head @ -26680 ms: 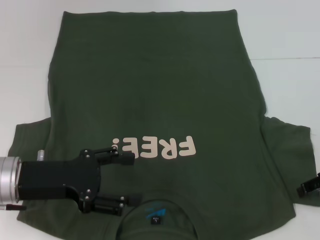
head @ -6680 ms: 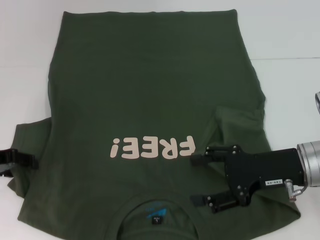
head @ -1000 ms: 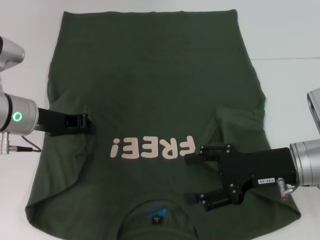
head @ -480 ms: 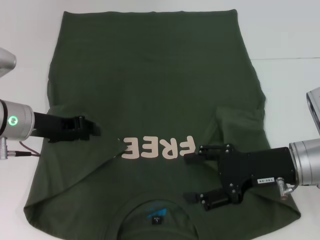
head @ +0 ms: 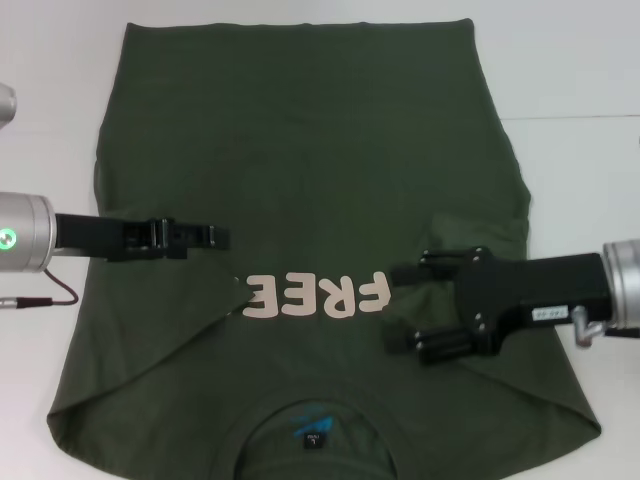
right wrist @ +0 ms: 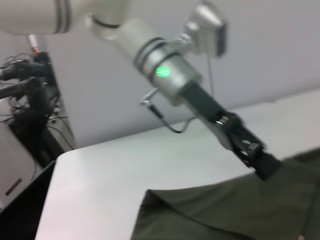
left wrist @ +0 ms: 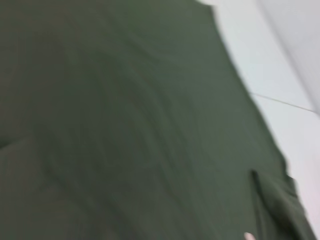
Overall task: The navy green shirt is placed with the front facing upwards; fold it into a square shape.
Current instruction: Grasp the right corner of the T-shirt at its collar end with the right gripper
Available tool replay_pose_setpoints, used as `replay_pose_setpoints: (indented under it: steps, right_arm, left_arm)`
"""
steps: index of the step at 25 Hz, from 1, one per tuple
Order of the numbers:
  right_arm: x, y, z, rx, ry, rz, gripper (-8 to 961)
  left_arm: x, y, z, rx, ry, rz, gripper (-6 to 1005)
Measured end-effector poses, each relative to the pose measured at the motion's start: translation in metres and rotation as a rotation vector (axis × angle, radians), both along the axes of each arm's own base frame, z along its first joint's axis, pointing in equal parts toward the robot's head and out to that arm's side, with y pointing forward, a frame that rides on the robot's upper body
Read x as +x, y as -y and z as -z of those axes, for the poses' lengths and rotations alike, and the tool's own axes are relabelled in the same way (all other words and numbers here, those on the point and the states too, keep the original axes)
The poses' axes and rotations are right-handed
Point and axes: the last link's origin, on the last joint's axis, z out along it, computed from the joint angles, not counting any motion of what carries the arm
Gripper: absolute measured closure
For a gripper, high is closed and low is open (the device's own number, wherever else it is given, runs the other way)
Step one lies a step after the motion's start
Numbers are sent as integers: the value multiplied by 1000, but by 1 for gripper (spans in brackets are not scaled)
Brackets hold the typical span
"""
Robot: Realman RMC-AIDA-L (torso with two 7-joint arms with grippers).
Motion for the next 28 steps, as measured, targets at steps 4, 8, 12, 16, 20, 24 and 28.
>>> replay_pose_setpoints:
  steps: [4,8,12,16,20,24,28]
  right_arm:
    - [-7,-9,-9,-60,113,136,28]
    - [-15,-13,-8,-116,206,244,28]
    - [-20,-13,-14,-131,203,332,29]
    - [-24,-12,-30,-118,197,426,29]
    - [-20,-8,-48,-80,194,533,47]
    - [1,1,-64,-65,171,642,65]
    - [26,15,-79,-56,141,741,83]
  left_arm:
    - [-1,10,1,-15,-24,167,260]
    - [-5,27,1,-60,-56,367,161]
    - [-4,49,-1,-128,-27,547,148]
    - [5,67,-2,-221,37,678,149]
    - [17,78,2,-285,94,798,150]
    - [22,78,7,-284,108,822,151]
    - [30,76,9,-264,134,861,151]
